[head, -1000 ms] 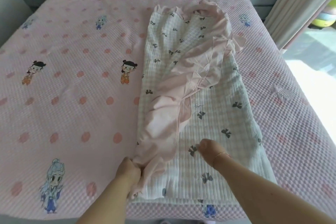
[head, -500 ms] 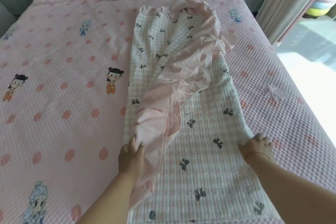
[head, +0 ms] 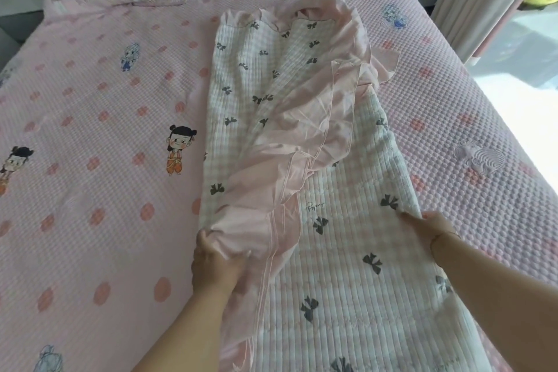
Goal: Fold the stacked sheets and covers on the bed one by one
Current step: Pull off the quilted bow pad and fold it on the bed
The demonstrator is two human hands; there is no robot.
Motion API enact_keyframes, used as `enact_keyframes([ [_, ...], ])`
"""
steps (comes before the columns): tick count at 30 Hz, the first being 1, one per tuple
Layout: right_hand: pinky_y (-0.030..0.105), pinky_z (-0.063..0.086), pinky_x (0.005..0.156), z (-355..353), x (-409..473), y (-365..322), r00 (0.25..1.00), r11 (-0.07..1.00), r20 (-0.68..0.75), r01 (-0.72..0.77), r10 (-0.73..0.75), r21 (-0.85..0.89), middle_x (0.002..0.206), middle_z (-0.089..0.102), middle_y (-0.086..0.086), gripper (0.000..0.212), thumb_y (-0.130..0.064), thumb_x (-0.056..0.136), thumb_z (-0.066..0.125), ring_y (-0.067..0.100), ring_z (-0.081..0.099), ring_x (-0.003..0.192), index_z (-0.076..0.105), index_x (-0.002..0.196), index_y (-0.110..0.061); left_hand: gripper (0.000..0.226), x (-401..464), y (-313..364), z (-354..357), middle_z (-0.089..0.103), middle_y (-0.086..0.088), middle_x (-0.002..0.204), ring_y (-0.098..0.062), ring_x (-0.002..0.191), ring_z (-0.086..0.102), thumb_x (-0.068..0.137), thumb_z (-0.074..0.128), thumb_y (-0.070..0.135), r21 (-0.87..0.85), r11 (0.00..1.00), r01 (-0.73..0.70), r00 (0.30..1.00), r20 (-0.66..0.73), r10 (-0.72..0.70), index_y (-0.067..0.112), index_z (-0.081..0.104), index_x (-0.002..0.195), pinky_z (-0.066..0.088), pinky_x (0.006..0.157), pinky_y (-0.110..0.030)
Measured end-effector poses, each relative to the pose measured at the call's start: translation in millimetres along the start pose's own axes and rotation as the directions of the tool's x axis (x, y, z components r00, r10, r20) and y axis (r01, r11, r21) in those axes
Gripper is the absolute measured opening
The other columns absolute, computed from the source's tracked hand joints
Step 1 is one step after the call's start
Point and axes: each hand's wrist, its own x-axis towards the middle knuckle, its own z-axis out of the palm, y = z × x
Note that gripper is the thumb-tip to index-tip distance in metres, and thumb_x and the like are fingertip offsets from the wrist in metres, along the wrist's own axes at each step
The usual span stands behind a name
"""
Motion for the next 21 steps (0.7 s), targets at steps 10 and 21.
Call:
enact_keyframes([
  [10,0.03,0.042,0.061,26,-48,-28,0.997,0.983,-0.027,-0.062,0.068,0.171,0.072,0.054,0.01,0.051,-0.052,0.09,0.054,0.025,0.053,0.067,0.053,0.095,-0.001,0.029,42,19,-20,0.063,-0.006,0.07,-0.02,0.059,0.058,0.076,0.081,0.028,-0.03,0.994,0.107,0.947,0.308,-0.093,0.009,0.059,0.075,0.047,0.057,-0.025],
  [21,0.03,0.055,0.065,202,-204,-29,0.947,0.985,0.273,-0.168,0.169,-0.026,0.094,0.067,0.008,0.057,-0.056,0.09,0.048,0.022,0.064,0.074,0.056,0.122,-0.008,0.028,132,-61,-202,0.071,-0.012,0.094,-0.026,0.079,0.063,0.074,0.079,0.025,0.461,0.874,-0.153,0.981,0.179,0.077,0.007,0.066,0.091,0.043,0.065,-0.026],
])
